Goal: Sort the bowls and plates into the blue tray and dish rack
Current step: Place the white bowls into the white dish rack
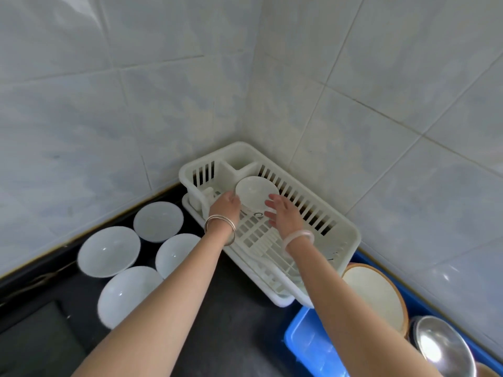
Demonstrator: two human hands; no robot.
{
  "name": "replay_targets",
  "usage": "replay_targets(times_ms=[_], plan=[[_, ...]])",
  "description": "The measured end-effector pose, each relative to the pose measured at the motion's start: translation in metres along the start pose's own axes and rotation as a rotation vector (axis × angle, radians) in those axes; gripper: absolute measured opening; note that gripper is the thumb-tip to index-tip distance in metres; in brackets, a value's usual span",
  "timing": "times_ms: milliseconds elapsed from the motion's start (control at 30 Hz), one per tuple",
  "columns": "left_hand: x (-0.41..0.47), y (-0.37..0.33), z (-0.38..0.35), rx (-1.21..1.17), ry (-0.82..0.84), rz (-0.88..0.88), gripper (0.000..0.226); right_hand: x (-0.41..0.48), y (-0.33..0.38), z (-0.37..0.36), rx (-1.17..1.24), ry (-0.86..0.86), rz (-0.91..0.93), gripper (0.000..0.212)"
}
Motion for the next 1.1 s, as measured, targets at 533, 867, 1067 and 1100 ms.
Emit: replay_targets(times_ms=[533,867,1067,1100], plan=[[-0.137,0.158,0.122,0.303,-0.401,0.131,0.050,-0.096,-0.079,-0.111,-0.357,0.290,-0.243,0.036],[-0.142,0.193,0.146,0.110,-0.492,0.170,0.067,-0.072,-0.088,-0.144,-0.115,0.181,-0.423,0.032],[-0.141,0.203,0.153,-0.120,-0.494,0.254,0.066,-0.076,-0.082,-0.137,-0.087,0.138,-0.365,0.022],[-0.141,0.204,0.153,-0.156,-0.498,0.265,0.065,-0.079,-0.078,-0.135,-0.077,0.134,-0.336,0.023]])
Point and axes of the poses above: each hand's wrist, its own x-axis towards the middle knuckle, its own z-axis out of the back of the hand, y = z × x, the point moved 2 cm from there along x, towards the middle knuckle, and after that the axes turned 5 degrees about -x, right-handed, at the moved point
